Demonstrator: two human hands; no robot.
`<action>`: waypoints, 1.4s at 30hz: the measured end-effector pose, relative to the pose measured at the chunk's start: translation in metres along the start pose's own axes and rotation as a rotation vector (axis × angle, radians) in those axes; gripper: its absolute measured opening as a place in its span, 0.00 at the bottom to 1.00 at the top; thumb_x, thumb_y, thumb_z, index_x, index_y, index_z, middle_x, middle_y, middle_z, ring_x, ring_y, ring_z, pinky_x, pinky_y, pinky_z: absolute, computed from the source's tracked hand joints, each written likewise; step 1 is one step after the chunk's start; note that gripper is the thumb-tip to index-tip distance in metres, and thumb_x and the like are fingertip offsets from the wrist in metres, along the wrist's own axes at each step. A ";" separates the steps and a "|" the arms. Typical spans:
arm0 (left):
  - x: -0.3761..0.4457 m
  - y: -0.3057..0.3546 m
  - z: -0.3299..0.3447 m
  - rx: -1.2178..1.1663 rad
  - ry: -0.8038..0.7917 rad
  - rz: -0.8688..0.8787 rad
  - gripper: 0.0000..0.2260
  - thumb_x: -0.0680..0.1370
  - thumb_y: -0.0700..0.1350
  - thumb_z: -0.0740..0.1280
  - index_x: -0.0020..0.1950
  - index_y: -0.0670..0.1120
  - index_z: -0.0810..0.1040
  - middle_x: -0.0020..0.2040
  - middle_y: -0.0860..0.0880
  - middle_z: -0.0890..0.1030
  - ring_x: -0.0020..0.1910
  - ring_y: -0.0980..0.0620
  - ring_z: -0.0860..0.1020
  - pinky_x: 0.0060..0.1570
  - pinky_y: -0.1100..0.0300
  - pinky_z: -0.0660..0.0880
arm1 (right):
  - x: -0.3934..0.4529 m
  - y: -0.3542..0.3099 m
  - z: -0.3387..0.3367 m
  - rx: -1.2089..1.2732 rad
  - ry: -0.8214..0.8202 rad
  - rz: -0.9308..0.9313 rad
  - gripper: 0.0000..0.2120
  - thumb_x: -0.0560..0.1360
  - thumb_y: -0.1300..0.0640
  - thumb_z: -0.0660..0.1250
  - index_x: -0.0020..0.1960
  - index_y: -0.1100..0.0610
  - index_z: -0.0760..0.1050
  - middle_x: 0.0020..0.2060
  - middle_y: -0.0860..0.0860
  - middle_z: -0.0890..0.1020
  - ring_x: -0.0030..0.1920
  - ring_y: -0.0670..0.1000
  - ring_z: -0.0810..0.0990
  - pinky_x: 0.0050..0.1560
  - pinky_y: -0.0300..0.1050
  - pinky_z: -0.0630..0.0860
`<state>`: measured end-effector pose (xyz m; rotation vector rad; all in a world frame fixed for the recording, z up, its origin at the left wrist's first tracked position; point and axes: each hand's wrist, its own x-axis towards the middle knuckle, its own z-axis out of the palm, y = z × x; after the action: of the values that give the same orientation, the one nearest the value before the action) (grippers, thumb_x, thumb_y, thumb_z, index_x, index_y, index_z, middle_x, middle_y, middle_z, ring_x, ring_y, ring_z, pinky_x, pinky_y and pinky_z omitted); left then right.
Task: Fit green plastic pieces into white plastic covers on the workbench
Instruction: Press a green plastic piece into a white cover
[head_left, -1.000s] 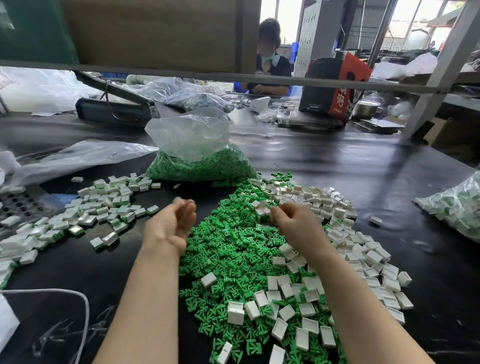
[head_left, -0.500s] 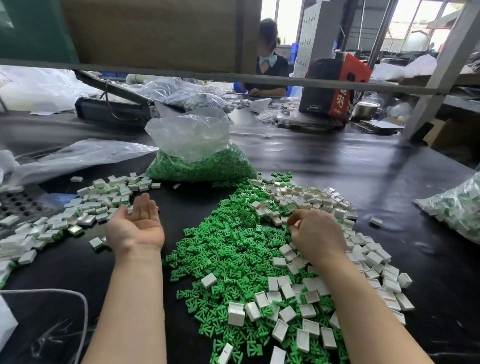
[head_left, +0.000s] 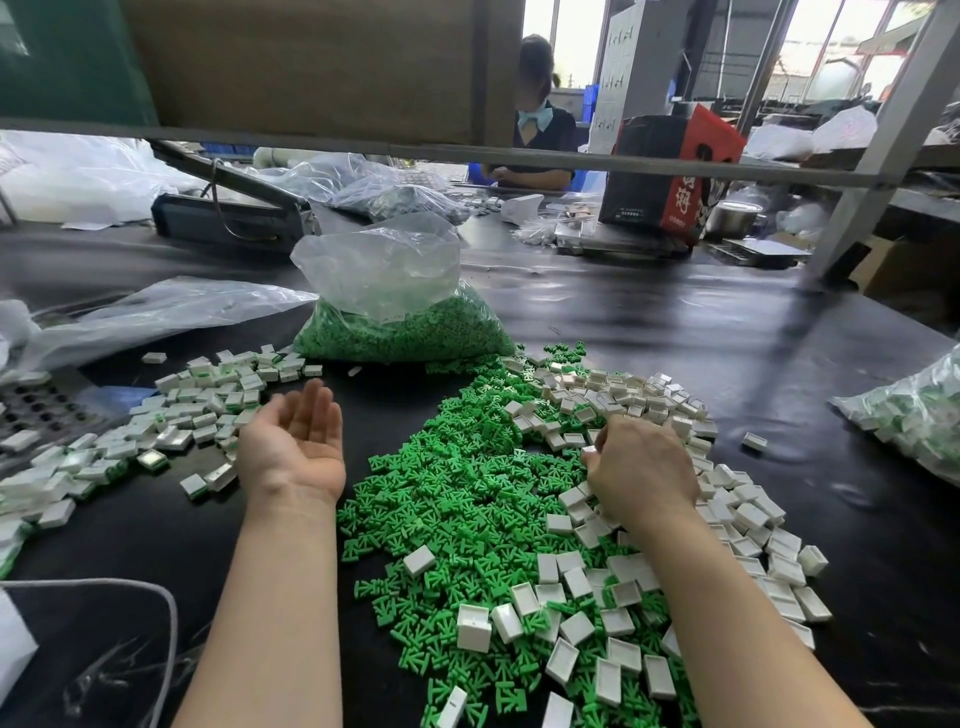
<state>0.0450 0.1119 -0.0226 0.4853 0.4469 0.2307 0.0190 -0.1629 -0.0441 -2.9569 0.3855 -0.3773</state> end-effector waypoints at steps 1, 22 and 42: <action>-0.002 -0.003 0.002 0.103 -0.024 -0.023 0.09 0.83 0.45 0.57 0.46 0.46 0.75 0.37 0.51 0.83 0.38 0.57 0.81 0.39 0.66 0.77 | 0.000 0.000 0.001 0.037 -0.005 0.009 0.06 0.80 0.55 0.60 0.53 0.56 0.73 0.45 0.51 0.78 0.44 0.51 0.72 0.42 0.43 0.66; -0.037 -0.081 0.020 1.410 -0.656 0.238 0.14 0.78 0.37 0.67 0.60 0.52 0.79 0.46 0.51 0.81 0.36 0.55 0.78 0.33 0.65 0.75 | -0.006 -0.016 -0.008 0.755 -0.176 -0.031 0.03 0.77 0.61 0.66 0.47 0.55 0.77 0.40 0.51 0.81 0.41 0.52 0.80 0.45 0.52 0.80; -0.036 -0.072 0.018 1.318 -0.693 0.142 0.15 0.71 0.37 0.75 0.53 0.53 0.82 0.42 0.52 0.83 0.33 0.62 0.79 0.34 0.69 0.72 | -0.012 -0.026 -0.016 1.022 -0.284 -0.209 0.04 0.73 0.57 0.74 0.47 0.56 0.81 0.42 0.52 0.85 0.44 0.48 0.83 0.46 0.38 0.79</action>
<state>0.0295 0.0318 -0.0314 1.8191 -0.1921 -0.1444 0.0094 -0.1360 -0.0276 -1.9921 -0.1381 -0.1035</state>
